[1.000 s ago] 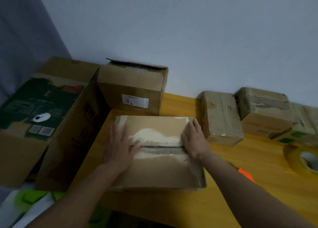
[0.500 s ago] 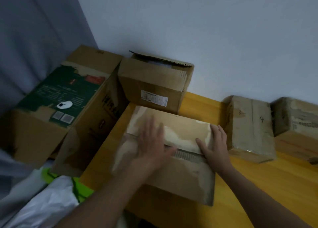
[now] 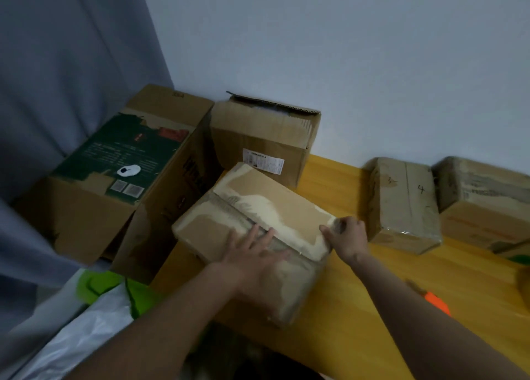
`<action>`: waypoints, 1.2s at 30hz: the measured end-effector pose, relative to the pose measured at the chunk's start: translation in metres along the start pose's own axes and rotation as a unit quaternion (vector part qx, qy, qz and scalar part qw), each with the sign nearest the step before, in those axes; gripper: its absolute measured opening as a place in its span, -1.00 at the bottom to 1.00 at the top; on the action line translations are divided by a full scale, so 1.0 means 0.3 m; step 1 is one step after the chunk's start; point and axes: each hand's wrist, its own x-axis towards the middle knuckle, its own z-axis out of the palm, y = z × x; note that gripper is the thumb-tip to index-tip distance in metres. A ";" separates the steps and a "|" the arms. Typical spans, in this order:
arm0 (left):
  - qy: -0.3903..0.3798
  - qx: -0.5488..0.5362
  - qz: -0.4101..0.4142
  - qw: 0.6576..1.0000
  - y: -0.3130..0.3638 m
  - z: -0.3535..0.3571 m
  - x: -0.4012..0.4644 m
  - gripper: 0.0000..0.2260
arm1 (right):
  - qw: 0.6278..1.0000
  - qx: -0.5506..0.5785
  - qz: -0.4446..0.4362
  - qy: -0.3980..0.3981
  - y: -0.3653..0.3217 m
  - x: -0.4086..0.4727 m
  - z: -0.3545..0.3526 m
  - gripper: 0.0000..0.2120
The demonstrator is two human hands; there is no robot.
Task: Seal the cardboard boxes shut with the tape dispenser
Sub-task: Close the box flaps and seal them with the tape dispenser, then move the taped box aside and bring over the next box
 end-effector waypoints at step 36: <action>0.197 -0.065 -0.156 0.966 -0.077 0.120 0.104 -0.09 | 0.983 0.177 -0.025 -0.044 -0.530 0.603 -0.022 -0.65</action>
